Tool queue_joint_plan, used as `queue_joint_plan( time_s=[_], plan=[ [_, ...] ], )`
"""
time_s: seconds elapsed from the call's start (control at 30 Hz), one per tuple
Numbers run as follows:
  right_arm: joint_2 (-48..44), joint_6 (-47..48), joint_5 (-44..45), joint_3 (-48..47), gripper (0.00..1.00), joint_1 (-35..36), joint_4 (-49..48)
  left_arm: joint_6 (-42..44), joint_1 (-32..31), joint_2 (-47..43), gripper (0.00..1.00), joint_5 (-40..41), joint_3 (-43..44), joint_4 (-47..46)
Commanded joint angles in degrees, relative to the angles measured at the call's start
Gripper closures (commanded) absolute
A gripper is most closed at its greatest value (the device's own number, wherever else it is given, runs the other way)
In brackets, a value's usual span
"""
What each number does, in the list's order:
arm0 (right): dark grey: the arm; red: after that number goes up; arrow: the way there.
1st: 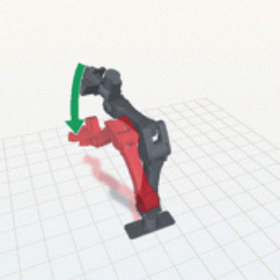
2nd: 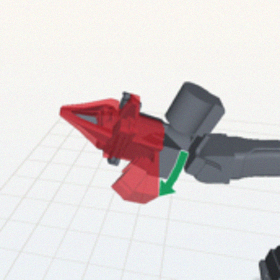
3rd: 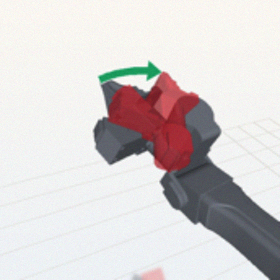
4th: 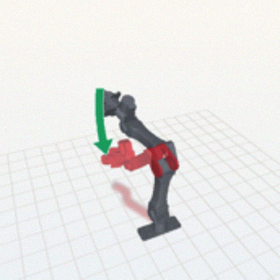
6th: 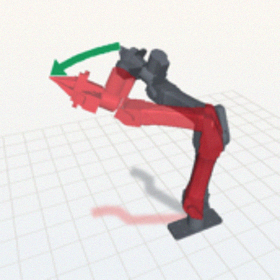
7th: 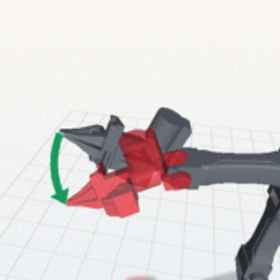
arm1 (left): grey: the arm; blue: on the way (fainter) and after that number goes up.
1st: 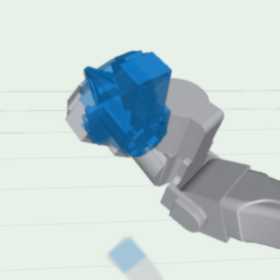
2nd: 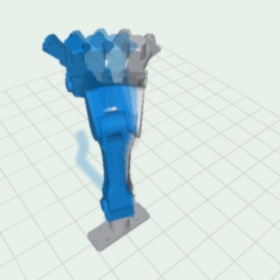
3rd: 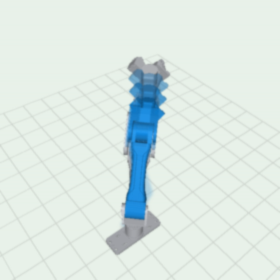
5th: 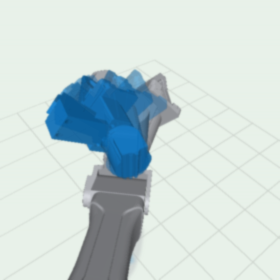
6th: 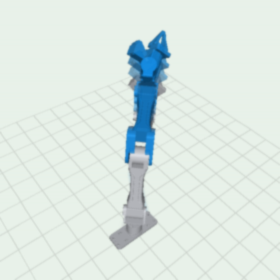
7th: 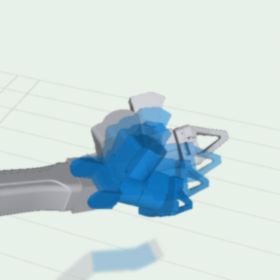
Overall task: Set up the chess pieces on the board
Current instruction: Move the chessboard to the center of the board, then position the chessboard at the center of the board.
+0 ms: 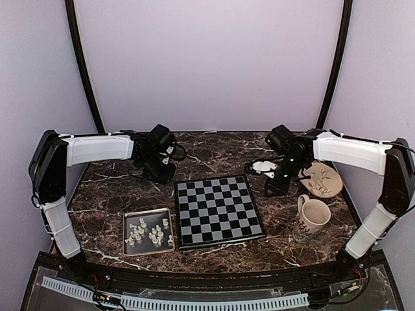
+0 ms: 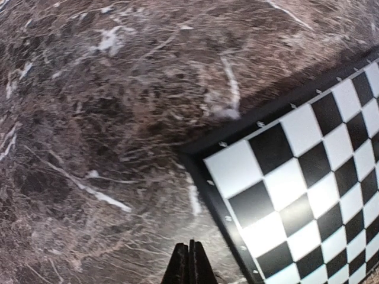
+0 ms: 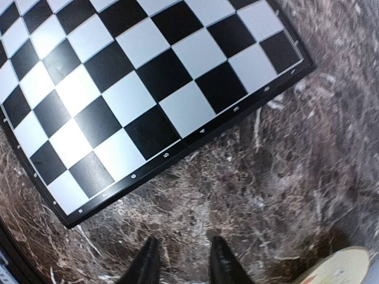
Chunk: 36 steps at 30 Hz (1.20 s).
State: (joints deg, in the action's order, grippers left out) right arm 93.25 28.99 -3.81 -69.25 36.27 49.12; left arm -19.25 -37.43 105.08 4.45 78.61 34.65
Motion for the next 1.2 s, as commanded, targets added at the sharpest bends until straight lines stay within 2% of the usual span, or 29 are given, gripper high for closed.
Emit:
queue_joint_plan(
  time_s=[0.0, 0.1, 0.3, 0.4, 0.5, 0.8, 0.93, 1.07, 1.1, 1.17],
  plan=[
    [-6.6, -0.6, -9.6, -0.3, 0.61, -5.6, -3.4, 3.1, 1.8, 2.1, 1.0, 1.4, 0.0, 1.9],
    [-11.5, -3.0, -17.7, 2.7, 0.53, -12.4, -10.8, 3.9, 3.7, 4.1, 1.0, 0.5, 1.1, 1.0],
    [-16.1, -9.0, -32.7, 11.7, 0.52, -25.2, -22.4, 5.9, 3.6, 7.9, 1.0, -4.7, 3.4, 0.0],
    [-17.7, -10.3, -34.7, 15.9, 0.52, -29.0, -26.6, 5.7, 3.2, 9.6, 1.0, -6.0, 4.9, 0.5],
    [-19.3, -10.4, -34.9, 18.2, 0.52, -30.1, -29.0, 6.3, 2.5, 10.4, 1.0, -7.5, 5.4, -0.7],
    [-17.9, -8.6, -36.6, 18.3, 0.52, -30.2, -28.0, 6.2, -4.0, 13.8, 1.0, -10.0, 7.9, -2.3],
    [-18.0, -8.4, -37.0, 18.3, 0.52, -30.2, -27.9, 5.2, -4.2, 13.1, 1.0, -6.1, 8.4, 0.2],
    [-18.0, -7.6, -37.1, 18.5, 0.52, -30.2, -27.6, 6.6, -4.1, 8.0, 1.0, -1.8, 7.4, 1.4],
    [-17.9, -7.4, -37.2, 18.5, 0.52, -30.2, -27.4, 7.1, -4.1, 6.5, 0.96, -1.3, 7.1, 1.7],
    [-17.7, -6.9, -37.8, 18.4, 0.52, -30.2, -26.9, 8.0, -4.1, 3.2, 0.81, -0.5, 6.6, 2.8]
  ],
)
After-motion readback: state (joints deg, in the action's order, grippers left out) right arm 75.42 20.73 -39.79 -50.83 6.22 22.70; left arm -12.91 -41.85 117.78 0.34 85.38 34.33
